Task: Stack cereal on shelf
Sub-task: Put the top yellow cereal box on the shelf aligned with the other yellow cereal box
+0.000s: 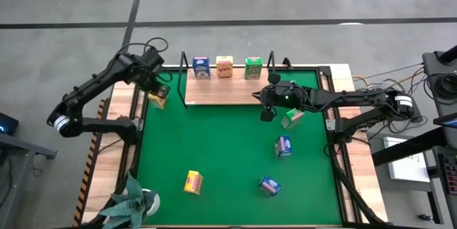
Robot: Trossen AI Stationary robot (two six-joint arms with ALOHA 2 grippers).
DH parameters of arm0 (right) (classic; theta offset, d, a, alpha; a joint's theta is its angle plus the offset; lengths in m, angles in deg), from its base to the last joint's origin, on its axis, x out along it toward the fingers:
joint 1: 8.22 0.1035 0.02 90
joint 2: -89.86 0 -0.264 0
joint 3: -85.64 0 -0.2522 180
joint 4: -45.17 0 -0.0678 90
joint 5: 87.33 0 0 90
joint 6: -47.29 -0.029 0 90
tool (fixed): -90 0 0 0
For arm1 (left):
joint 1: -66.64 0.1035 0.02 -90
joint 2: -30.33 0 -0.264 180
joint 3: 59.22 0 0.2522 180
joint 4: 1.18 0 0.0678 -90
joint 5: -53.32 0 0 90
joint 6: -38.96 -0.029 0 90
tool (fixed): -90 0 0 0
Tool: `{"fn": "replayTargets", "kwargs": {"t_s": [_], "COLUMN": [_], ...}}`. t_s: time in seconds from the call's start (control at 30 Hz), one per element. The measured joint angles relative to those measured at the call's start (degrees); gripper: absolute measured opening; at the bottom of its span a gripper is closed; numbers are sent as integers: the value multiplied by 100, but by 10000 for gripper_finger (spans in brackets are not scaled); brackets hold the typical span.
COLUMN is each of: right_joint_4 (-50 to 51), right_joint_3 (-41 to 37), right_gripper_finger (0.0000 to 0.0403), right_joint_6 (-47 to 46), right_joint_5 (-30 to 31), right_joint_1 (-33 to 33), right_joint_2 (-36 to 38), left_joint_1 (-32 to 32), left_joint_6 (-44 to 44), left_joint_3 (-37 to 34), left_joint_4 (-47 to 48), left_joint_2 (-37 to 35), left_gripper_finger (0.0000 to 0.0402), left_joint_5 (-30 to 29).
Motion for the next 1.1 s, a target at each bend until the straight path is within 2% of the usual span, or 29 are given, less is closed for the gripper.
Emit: {"fn": "replayTargets", "kwargs": {"t_s": [0.2,0.37,0.53,0.8,1.1], "right_joint_4": [76,163,180,183,185], "right_joint_3": [-7,-9,-9,-11,-11], "right_gripper_finger": [13,13,13,13,13], "right_joint_6": [-2,-50,-50,-50,-57], "right_joint_5": [1,1,1,1,1], "right_joint_1": [0,0,0,0,0], "right_joint_2": [0,0,0,2,2], "left_joint_1": [-2,-2,-2,-2,-2], "left_joint_6": [13,-23,-89,-186,-179], "left_joint_3": [-169,-251,-283,-531,-545], "left_joint_4": [-23,-201,-451,-852,-853], "left_joint_2": [156,259,365,571,634], "left_gripper_finger": [199,243,248,233,226], "left_joint_5": [-164,-474,-496,-656,-1034]}}
